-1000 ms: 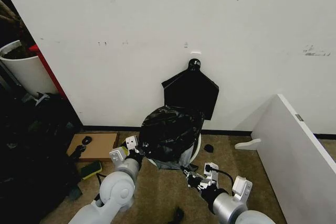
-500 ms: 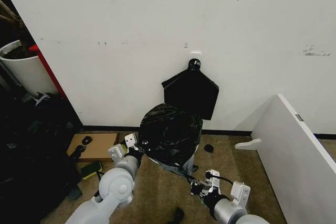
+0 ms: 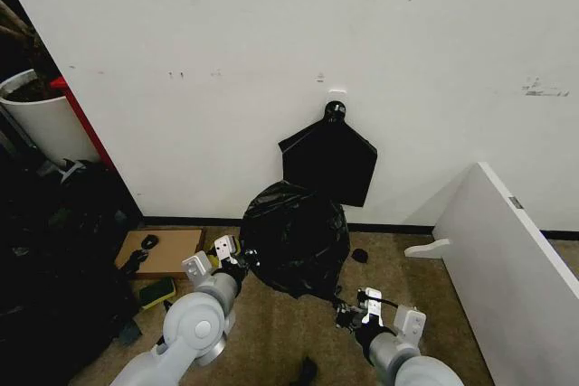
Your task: Place the garbage bag over the trash bin.
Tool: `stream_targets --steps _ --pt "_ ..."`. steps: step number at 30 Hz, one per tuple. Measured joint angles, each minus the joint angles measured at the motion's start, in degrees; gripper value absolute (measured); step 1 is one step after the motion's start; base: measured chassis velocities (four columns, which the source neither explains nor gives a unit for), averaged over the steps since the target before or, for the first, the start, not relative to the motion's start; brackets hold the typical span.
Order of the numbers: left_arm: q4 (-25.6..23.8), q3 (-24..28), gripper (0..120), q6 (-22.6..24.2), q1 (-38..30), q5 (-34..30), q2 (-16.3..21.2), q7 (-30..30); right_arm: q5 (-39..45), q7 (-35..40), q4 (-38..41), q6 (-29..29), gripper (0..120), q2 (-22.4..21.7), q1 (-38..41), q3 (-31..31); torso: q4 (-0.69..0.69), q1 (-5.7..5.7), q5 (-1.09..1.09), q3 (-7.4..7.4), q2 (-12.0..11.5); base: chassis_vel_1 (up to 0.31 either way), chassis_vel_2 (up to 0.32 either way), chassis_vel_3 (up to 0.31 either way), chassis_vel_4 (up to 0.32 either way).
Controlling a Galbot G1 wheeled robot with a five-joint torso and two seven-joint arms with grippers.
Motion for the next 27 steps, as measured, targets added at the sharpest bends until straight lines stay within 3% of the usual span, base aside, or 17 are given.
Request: stream_targets --steps 23,27 --pt "-0.64 -0.34 0 2.69 1.63 -1.81 1.22 0.67 -7.46 -2.99 -3.22 3.09 0 -0.46 0.3 -0.11 0.0 0.0 0.0 0.0 0.0 0.0 0.0 0.0 0.0" --pt "0.98 -0.39 0 1.87 0.83 -0.45 1.24 1.0 -9.93 -3.39 -1.93 3.88 16 -1.14 -1.57 0.12 0.0 0.0 -0.01 0.0 0.0 0.0 0.0 0.0 0.0"
